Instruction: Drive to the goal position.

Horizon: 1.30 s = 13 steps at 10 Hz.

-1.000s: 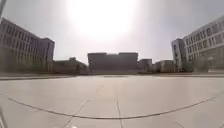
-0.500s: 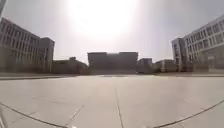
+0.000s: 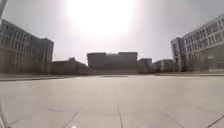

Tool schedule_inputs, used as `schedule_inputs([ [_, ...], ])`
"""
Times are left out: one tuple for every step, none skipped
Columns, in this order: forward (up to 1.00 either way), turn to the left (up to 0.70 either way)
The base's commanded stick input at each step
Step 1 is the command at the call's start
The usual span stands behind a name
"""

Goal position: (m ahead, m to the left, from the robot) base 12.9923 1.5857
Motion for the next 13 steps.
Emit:
schedule_inputs([
  [0.7,0.32],
  [0.7,0.0],
  [0.7,0.0],
  [0.7,0.0],
  [0.7,0.0],
  [0.7,0.0],
  [0.7,0.0],
  [0.7,0.0],
  [0.7,0.0],
  [0.7,0.0],
  [0.7,0.0],
  [0.7,0.0],
  [0.7,0.0],
])
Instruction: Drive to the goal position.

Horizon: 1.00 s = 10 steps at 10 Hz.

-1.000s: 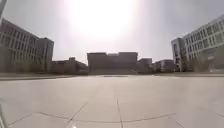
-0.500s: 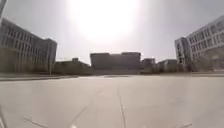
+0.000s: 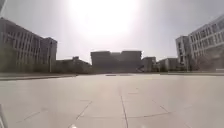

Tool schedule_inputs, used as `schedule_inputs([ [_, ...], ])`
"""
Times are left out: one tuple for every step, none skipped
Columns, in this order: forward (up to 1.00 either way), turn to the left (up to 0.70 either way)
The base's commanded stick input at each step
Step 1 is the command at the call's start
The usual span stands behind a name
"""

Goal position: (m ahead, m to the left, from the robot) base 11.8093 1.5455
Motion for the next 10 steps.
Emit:
schedule_inputs([
  [0.7,0.0],
  [0.7,0.0],
  [0.7,0.0],
  [0.7,0.0],
  [0.7,0.0],
  [0.7,0.0],
  [0.7,0.0],
  [0.7,0.0],
  [0.7,0.0],
  [0.7,0.0],
])
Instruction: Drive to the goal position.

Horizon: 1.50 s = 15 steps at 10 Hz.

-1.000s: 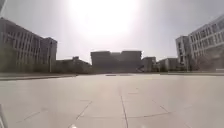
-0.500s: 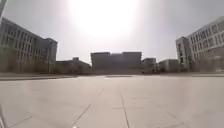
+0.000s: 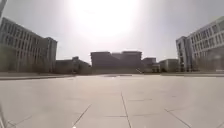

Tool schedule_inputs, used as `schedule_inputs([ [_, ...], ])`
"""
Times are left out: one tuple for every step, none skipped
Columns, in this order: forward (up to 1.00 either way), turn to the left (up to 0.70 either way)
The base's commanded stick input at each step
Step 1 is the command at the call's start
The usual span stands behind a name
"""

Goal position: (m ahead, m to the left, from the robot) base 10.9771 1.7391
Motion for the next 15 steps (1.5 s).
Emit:
schedule_inputs([
  [0.7,0.0],
  [0.7,0.0],
  [0.7,0.0],
  [0.7,0.0],
  [0.7,0.0],
  [0.7,0.0],
  [0.7,0.0],
  [0.7,0.0],
  [0.7,0.0],
  [0.7,0.0],
  [0.7,0.0],
  [0.7,0.0],
  [0.7,0.0],
  [0.7,0.0],
  [0.7,0.0],
])
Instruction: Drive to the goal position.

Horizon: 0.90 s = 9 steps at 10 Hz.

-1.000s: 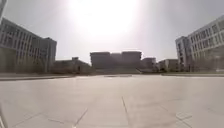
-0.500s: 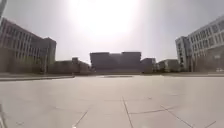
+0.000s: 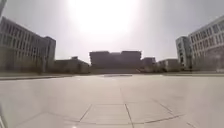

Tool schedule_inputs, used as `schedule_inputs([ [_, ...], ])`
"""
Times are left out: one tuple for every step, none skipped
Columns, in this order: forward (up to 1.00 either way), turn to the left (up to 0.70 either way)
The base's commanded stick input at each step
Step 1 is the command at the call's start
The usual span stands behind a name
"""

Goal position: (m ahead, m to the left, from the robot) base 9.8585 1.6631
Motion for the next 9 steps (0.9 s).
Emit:
schedule_inputs([
  [0.7,0.0],
  [0.7,0.0],
  [0.7,0.0],
  [0.7,0.0],
  [0.7,0.0],
  [0.7,0.0],
  [0.7,0.0],
  [0.7,0.0],
  [0.7,0.0],
])
